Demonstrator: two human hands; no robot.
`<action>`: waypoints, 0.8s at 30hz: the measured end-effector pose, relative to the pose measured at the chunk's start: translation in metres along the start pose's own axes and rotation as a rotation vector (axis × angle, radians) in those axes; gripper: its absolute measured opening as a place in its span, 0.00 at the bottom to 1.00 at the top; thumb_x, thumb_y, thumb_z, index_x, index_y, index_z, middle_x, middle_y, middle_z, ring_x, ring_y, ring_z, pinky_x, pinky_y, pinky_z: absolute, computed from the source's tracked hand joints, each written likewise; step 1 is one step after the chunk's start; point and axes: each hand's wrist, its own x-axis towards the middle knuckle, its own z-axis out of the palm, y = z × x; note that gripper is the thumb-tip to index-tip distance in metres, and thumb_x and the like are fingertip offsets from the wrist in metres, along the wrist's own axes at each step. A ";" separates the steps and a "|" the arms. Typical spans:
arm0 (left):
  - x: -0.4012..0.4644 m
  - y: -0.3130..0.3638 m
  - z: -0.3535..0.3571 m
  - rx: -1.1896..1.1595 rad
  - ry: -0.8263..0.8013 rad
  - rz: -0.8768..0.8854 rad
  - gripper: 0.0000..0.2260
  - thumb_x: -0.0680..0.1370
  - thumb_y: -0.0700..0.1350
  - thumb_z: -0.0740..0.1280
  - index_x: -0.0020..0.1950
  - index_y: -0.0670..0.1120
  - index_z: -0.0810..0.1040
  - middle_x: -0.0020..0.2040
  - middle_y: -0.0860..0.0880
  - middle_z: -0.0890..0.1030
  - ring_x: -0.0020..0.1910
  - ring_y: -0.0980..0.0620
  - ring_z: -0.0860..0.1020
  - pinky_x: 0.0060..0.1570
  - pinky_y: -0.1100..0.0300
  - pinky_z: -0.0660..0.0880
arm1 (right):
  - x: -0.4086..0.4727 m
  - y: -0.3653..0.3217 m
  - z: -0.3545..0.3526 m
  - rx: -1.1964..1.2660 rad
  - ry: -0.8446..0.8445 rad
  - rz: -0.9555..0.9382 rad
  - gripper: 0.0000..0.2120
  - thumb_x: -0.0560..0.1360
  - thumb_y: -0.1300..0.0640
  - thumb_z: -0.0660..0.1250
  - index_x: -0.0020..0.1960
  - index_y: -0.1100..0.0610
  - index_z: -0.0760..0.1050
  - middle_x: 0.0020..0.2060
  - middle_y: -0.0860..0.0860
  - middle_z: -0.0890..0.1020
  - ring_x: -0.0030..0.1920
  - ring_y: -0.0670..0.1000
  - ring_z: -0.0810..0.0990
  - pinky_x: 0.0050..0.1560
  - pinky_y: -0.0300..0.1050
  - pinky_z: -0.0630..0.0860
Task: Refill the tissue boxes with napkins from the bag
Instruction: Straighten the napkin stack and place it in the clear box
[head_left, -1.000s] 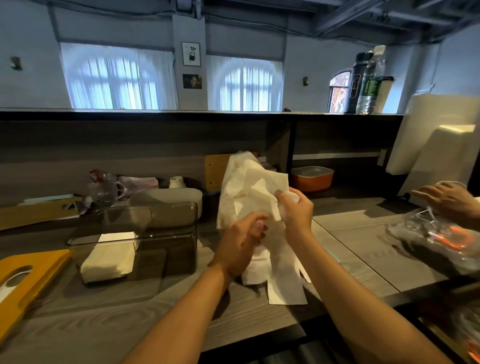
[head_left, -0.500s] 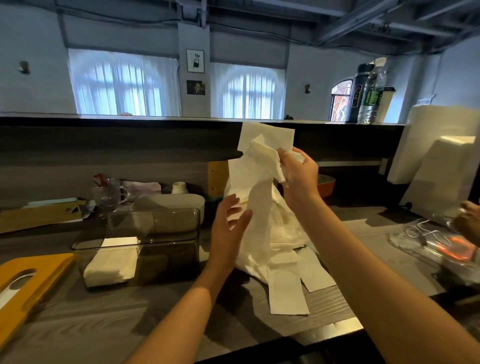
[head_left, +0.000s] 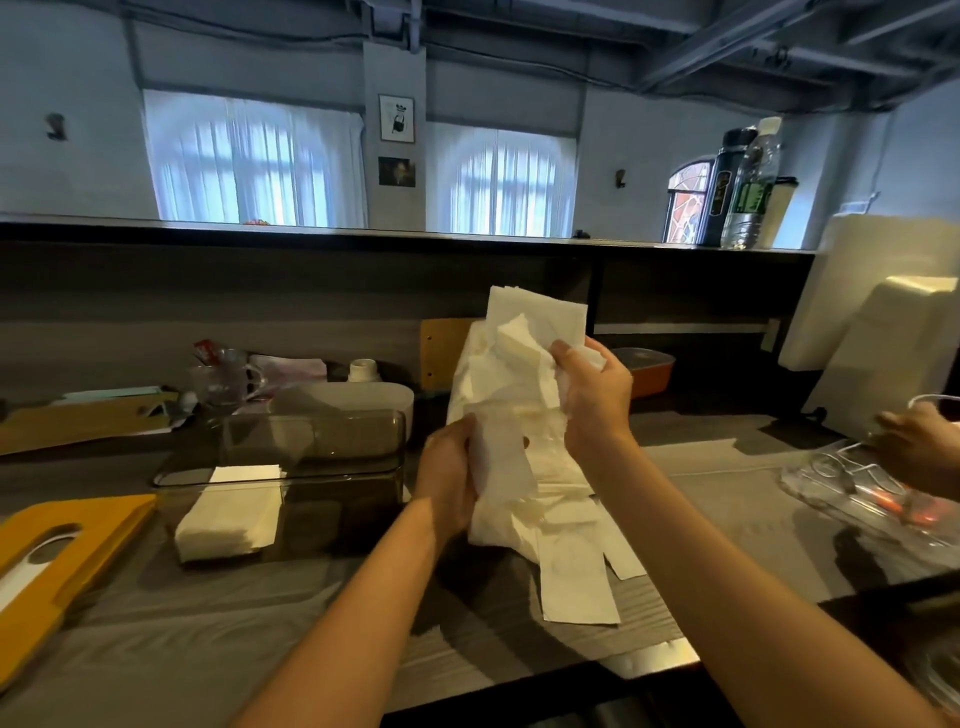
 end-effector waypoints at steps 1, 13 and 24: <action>0.001 0.000 -0.002 -0.063 -0.006 -0.057 0.13 0.83 0.54 0.58 0.60 0.49 0.78 0.57 0.42 0.82 0.57 0.41 0.80 0.61 0.42 0.76 | -0.003 0.005 -0.002 -0.004 0.004 0.011 0.08 0.76 0.57 0.71 0.52 0.48 0.76 0.49 0.49 0.82 0.50 0.51 0.82 0.48 0.47 0.83; 0.002 -0.004 -0.006 -0.212 -0.017 -0.114 0.12 0.82 0.52 0.62 0.58 0.48 0.80 0.47 0.43 0.86 0.52 0.41 0.82 0.46 0.46 0.78 | -0.033 0.055 -0.011 -0.138 -0.011 0.060 0.13 0.74 0.55 0.73 0.58 0.48 0.78 0.53 0.48 0.82 0.54 0.51 0.81 0.59 0.57 0.79; 0.009 -0.002 -0.006 -0.460 0.057 -0.127 0.18 0.84 0.47 0.58 0.73 0.44 0.70 0.56 0.42 0.80 0.56 0.40 0.78 0.52 0.42 0.74 | -0.011 0.008 -0.026 0.049 0.059 0.066 0.07 0.75 0.56 0.72 0.52 0.49 0.77 0.47 0.51 0.83 0.49 0.52 0.84 0.49 0.52 0.83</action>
